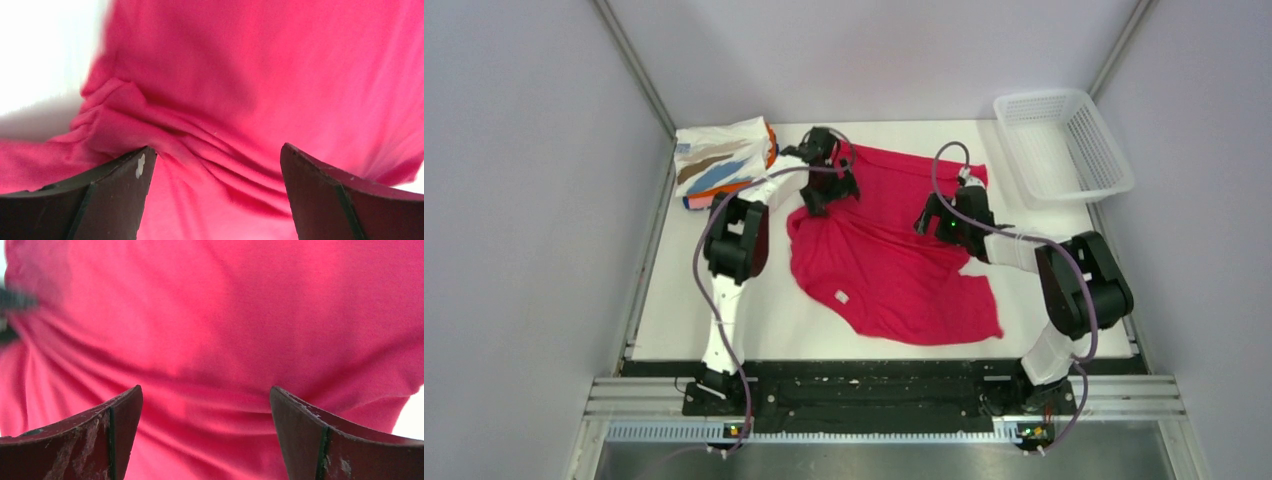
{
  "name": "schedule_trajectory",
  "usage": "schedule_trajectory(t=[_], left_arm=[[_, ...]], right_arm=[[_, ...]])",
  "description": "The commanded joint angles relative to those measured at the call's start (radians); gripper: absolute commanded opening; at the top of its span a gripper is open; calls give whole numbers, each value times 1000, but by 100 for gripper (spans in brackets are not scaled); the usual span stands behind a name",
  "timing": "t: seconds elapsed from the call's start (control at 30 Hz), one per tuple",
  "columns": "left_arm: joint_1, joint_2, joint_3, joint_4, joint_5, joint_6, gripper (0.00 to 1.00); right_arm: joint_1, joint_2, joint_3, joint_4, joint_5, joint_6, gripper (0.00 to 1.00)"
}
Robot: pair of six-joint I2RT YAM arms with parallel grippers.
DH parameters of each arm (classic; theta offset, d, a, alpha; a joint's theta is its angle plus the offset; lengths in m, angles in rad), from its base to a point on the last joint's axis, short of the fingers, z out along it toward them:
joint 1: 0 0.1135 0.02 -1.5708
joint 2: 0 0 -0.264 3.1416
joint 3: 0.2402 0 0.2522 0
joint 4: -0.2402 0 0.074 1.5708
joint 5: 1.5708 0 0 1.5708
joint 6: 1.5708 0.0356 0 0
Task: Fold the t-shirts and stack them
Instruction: Flatten out the tshirt
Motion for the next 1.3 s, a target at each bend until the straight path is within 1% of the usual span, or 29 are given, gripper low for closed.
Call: schedule_trajectory(t=[0.0, 0.03, 0.07, 0.13, 0.17, 0.2, 0.27, 0.33, 0.37, 0.43, 0.5, 0.53, 0.63, 0.7, 0.77, 0.87, 0.93, 1.0, 1.07, 1.13, 1.27], left_arm=[[15, 290, 452, -63, 27, 80, 99], [21, 320, 499, -4, 88, 61, 99], [25, 320, 488, 87, 133, 46, 99], [26, 272, 406, 256, 154, 24, 99], [26, 251, 384, 301, 158, 23, 99], [26, 239, 396, 316, 158, 33, 99], [26, 227, 447, 321, 164, 63, 99], [27, 192, 448, 324, 170, 90, 99], [26, 166, 439, 315, 184, 109, 99], [24, 93, 389, 268, 202, 145, 99], [17, -20, 266, 232, 197, 180, 99], [12, -91, 178, 228, 173, 193, 99], [-18, -312, -123, 255, 65, 207, 99], [-43, -443, -323, 296, -1, 191, 99], [-64, -565, -512, 359, -4, 167, 99], [-83, -654, -729, 403, 34, 94, 99], [-87, -671, -828, 414, 69, 65, 99], [-87, -658, -853, 380, 95, 49, 99], [-88, -618, -858, 349, 116, 54, 99], [-87, -570, -849, 320, 100, 54, 99], [-64, -462, -773, 249, 58, 75, 99]], right_arm=[[166, -60, -146, -86, -11, 123, 96], [216, -73, -159, -84, -32, 132, 96], [269, -83, -162, -78, -60, 128, 96], [346, -104, -144, -80, -101, 107, 96], [375, -118, -128, -83, -94, 93, 96], [401, -140, -113, -71, -88, 66, 96], [408, -170, -93, -16, -104, 17, 96], [409, -197, -86, 59, -132, -43, 97], [408, -206, -73, 64, -118, -64, 97], [400, -219, -30, 20, -50, -98, 98], [371, -224, 11, -22, 9, -104, 99], [345, -224, 20, -27, 24, -92, 99], [262, -198, 40, -17, 18, -65, 99], [220, -151, 81, -34, 25, -84, 99], [185, -66, 144, -61, 21, -118, 99], [145, 49, 250, -106, 26, -148, 99], [130, 116, 315, -134, 14, -153, 99], [126, 163, 359, -149, 14, -158, 99], [127, 197, 381, -165, -6, -159, 99], [127, 217, 378, -160, -13, -153, 99], [106, 241, 360, -161, 3, -142, 99]])
